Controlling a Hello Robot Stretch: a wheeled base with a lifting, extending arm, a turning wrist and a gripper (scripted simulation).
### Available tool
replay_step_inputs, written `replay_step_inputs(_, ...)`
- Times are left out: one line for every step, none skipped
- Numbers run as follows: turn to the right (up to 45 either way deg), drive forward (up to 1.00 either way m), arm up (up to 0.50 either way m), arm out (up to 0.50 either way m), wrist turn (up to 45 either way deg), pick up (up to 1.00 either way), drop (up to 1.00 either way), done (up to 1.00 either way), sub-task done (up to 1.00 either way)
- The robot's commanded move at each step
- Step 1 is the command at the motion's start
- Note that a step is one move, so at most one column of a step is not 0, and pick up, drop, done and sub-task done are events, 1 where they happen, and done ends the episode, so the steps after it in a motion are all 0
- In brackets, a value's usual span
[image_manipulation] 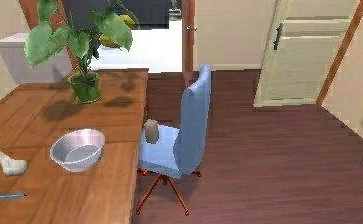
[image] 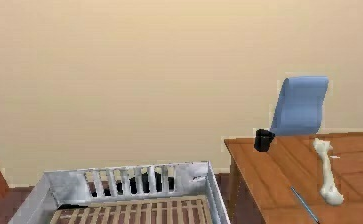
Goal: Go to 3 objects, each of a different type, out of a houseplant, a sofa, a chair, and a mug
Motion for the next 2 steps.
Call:
replay_step_inputs(24.0,0.0,0.0,0.0,0.0,0.0,0.0,0.0,0.0)
replay_step_inputs(0.0,0.0,0.0,0.0,0.0,0.0,0.0,1.0,0.0)
